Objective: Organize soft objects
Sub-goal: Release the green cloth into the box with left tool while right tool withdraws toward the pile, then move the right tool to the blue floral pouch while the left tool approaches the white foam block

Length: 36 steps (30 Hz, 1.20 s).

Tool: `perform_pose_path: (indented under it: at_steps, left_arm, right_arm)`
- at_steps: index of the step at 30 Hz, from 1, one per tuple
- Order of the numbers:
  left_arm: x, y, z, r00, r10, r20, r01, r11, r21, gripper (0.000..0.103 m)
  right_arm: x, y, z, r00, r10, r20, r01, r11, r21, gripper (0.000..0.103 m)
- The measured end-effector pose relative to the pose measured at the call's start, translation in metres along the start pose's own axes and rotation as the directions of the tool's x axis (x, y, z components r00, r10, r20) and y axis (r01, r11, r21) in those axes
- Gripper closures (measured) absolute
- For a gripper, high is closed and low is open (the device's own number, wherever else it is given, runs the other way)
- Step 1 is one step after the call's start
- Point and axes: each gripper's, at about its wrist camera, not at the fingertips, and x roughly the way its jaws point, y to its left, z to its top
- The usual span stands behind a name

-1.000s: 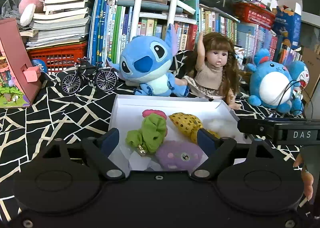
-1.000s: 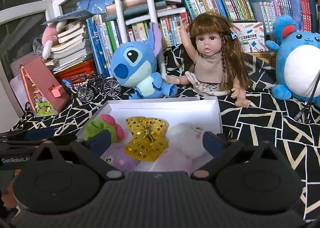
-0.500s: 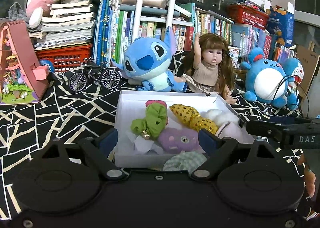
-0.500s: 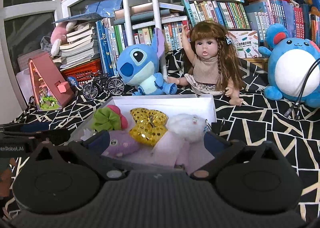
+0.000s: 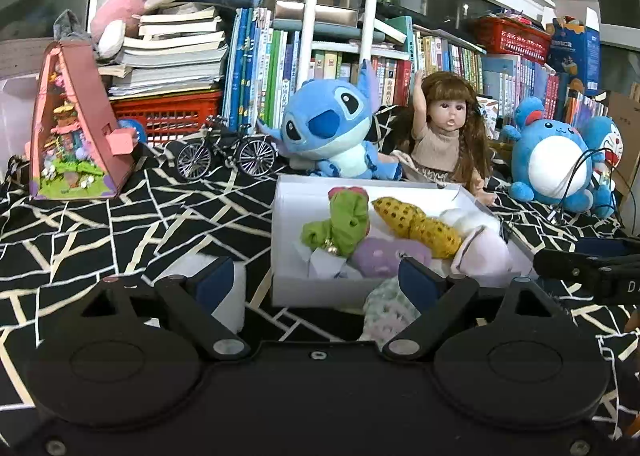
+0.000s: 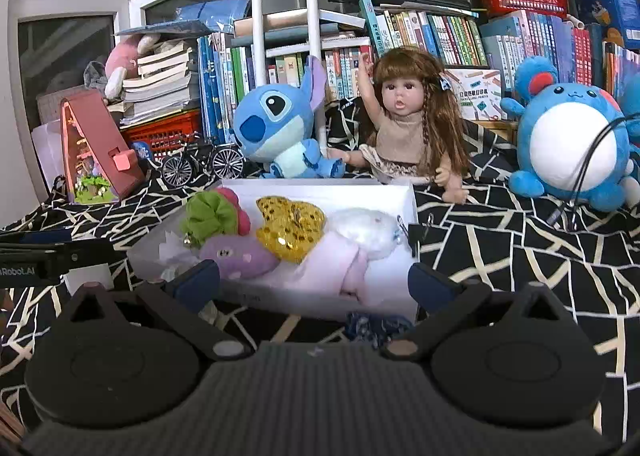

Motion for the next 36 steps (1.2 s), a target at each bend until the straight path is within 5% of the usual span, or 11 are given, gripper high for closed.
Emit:
perform_pose_path:
  at_steps: [20, 36]
  left_arm:
    - [-0.025, 0.024, -0.034, 0.995, 0.086, 0.058, -0.084, 0.996, -0.031, 0.011]
    - [-0.019, 0.043, -0.041, 0.987, 0.154, 0.035, -0.152, 0.986, -0.066, 0.010]
  right_arm:
    - [-0.015, -0.010, -0.044, 0.998, -0.062, 0.008, 0.061, 0.998, 0.030, 0.000]
    - [-0.012, -0.010, -0.061, 0.995, -0.100, -0.018, 0.100, 0.995, 0.019, 0.000]
